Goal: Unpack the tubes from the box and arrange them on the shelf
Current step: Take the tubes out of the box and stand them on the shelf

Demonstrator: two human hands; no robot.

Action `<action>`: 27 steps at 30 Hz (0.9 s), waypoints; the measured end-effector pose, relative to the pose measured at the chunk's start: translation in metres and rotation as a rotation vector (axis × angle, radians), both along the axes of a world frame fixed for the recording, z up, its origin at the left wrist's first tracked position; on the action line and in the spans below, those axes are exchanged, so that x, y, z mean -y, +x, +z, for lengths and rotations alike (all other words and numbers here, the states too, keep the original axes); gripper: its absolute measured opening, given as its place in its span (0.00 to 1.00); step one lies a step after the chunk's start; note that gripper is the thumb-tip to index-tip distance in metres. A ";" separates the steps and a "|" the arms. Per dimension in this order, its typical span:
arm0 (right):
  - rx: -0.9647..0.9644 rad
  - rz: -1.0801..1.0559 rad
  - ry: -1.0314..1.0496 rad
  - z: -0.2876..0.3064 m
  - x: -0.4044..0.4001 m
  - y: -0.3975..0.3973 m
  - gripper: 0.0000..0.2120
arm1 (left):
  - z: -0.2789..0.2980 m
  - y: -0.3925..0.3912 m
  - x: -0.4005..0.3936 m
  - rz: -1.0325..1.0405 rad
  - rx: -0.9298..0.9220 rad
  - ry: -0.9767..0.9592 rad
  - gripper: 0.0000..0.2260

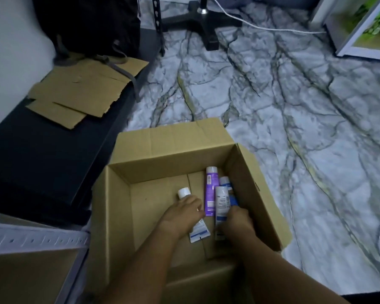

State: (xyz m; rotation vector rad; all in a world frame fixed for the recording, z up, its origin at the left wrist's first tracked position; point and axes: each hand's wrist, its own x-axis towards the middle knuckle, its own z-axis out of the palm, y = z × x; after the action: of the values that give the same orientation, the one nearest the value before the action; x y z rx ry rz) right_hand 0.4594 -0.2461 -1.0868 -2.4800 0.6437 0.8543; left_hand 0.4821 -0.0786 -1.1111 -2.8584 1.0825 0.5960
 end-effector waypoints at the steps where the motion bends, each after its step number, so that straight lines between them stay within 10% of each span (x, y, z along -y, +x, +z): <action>1: 0.004 -0.006 0.007 -0.002 0.000 0.000 0.21 | -0.001 -0.001 -0.001 0.000 0.013 -0.010 0.17; 6: 0.056 0.000 -0.056 0.008 0.003 -0.002 0.21 | 0.006 -0.006 -0.015 0.124 0.044 -0.212 0.04; 16: 0.404 0.076 0.185 0.095 -0.009 -0.024 0.10 | 0.096 -0.063 -0.047 1.105 -0.137 -0.940 0.08; 27: 0.722 0.364 0.507 0.236 -0.044 -0.053 0.08 | 0.251 -0.149 -0.094 1.150 0.108 -1.215 0.09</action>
State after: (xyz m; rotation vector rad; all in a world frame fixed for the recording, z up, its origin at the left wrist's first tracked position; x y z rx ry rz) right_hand 0.4066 -0.2019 -0.8505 -2.2128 -0.2527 0.1442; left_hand 0.3335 0.0151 -0.8599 -4.2578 -0.7028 -0.5082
